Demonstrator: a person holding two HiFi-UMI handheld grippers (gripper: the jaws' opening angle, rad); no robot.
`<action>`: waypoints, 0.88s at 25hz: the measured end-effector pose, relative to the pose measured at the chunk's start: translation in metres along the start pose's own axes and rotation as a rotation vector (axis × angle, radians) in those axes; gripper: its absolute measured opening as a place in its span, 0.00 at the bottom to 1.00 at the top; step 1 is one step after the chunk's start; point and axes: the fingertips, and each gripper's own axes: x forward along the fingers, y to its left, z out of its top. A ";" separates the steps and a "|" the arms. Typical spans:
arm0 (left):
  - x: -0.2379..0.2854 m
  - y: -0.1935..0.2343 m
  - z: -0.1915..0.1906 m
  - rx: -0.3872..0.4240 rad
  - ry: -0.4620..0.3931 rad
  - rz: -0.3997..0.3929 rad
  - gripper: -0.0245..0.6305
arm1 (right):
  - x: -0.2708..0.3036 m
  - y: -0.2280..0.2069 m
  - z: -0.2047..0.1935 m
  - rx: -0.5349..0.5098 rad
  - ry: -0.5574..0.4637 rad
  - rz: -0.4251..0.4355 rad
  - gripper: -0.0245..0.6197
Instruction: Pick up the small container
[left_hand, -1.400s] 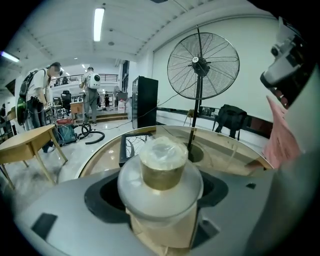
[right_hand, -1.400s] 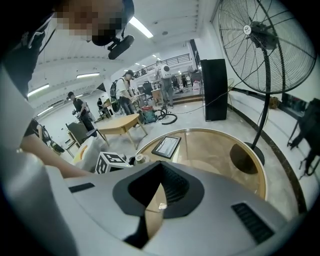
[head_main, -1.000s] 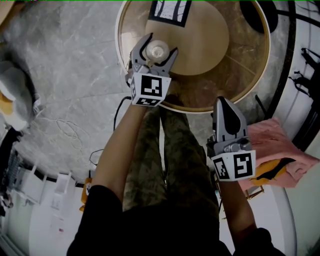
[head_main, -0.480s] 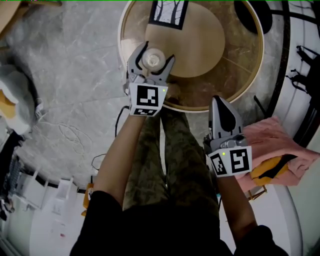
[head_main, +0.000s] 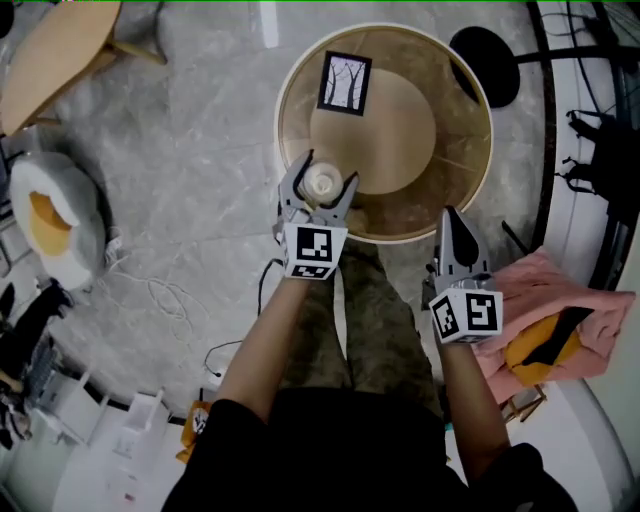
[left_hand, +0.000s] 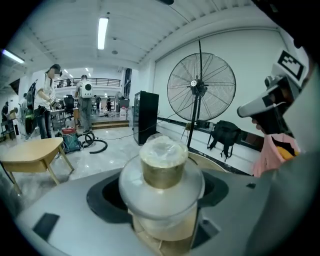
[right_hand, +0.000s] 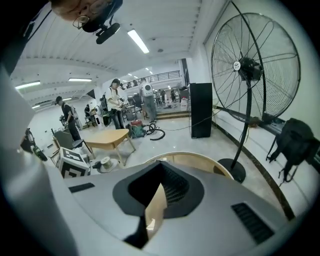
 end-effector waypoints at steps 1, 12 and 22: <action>-0.014 -0.004 0.010 -0.003 0.002 0.000 0.56 | -0.014 0.002 0.010 0.002 -0.005 -0.007 0.07; -0.136 -0.012 0.163 0.018 -0.088 0.000 0.56 | -0.108 0.023 0.124 -0.036 -0.112 -0.043 0.07; -0.240 -0.042 0.238 -0.017 -0.136 0.019 0.56 | -0.181 0.043 0.204 -0.070 -0.210 -0.034 0.07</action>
